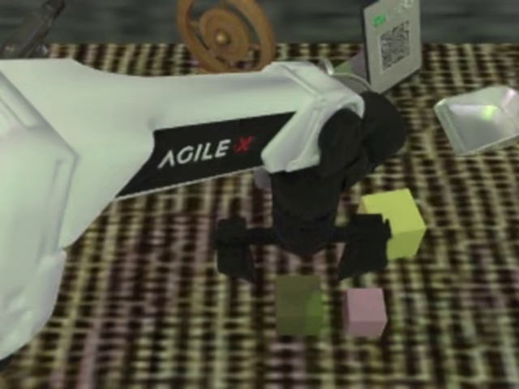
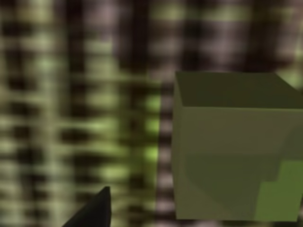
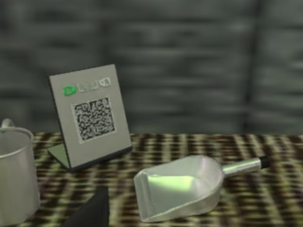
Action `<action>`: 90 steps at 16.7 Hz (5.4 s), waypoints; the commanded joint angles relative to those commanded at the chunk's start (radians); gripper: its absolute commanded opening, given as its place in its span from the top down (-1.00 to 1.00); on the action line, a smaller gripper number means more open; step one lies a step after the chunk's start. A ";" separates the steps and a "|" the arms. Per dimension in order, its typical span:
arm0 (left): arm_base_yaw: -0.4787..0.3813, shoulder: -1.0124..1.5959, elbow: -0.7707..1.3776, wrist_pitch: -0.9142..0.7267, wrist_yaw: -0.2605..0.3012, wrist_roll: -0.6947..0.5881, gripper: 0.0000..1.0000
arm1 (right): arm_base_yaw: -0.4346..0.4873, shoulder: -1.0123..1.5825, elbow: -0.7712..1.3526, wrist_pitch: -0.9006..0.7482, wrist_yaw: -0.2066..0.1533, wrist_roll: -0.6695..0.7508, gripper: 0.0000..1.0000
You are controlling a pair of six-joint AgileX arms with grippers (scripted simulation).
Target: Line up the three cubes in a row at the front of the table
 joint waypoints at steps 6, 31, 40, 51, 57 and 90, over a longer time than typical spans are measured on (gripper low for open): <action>-0.003 -0.010 0.012 -0.017 0.000 0.001 -1.00 | 0.000 0.000 0.000 0.000 0.000 0.000 -1.00; 0.830 -1.951 -1.524 0.975 0.004 0.750 -1.00 | 0.383 1.963 1.531 -1.036 0.000 0.212 -1.00; 0.891 -2.117 -1.641 1.082 0.016 0.885 -1.00 | 0.418 2.136 1.688 -1.122 0.002 0.232 -1.00; 0.891 -2.117 -1.641 1.082 0.016 0.885 -1.00 | 0.419 2.255 1.519 -0.832 0.004 0.235 -1.00; 0.891 -2.117 -1.641 1.082 0.016 0.885 -1.00 | 0.420 2.261 1.513 -0.823 0.004 0.235 -0.70; 0.891 -2.117 -1.641 1.082 0.016 0.885 -1.00 | 0.421 2.151 1.643 -1.056 0.005 0.235 1.00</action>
